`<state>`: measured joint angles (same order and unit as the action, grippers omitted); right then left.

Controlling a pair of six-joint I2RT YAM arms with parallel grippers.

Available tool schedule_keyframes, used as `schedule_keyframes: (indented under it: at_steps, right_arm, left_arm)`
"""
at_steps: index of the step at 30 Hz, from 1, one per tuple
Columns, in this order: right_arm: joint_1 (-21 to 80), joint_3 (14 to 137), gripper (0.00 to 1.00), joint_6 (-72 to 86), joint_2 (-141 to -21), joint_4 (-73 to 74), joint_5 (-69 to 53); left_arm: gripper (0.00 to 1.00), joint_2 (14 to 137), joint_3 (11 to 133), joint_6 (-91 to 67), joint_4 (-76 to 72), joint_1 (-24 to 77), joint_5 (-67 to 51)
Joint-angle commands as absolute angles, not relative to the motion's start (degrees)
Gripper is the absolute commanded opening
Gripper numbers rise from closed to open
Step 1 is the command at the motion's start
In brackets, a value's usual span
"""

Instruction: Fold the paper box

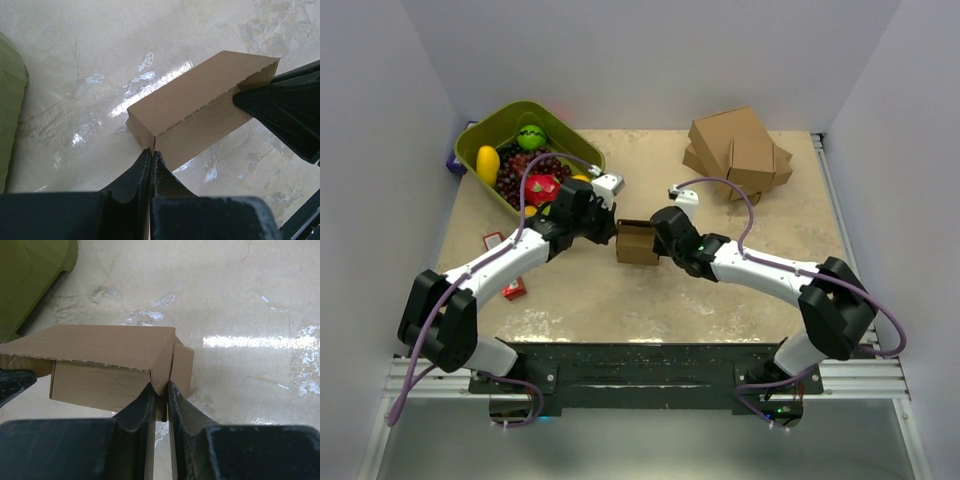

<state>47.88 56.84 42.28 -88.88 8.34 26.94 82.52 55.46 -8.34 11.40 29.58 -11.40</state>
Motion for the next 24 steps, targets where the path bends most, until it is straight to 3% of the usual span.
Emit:
schedule_keyframes:
  at_steps: [1, 19, 21, 24]
  right_arm:
    - [48.1, 56.8, 0.13, 40.7, -93.1, 13.8, 27.9]
    - [48.2, 56.9, 0.11, 40.2, -93.2, 15.7, 30.6]
    - [48.2, 56.9, 0.11, 40.3, -92.9, 15.7, 30.6]
    - [48.3, 57.0, 0.11, 40.3, -92.5, 15.9, 30.6]
  left_arm:
    - [0.00, 82.4, 59.4, -9.1, 12.3, 29.9, -14.2]
    - [0.00, 82.4, 63.6, -9.9, 15.3, 29.8, -15.8]
    - [0.17, 82.5, 62.8, -9.3, 15.4, 29.7, -14.0]
    - [0.35, 82.9, 61.8, -8.7, 15.5, 29.8, -11.7]
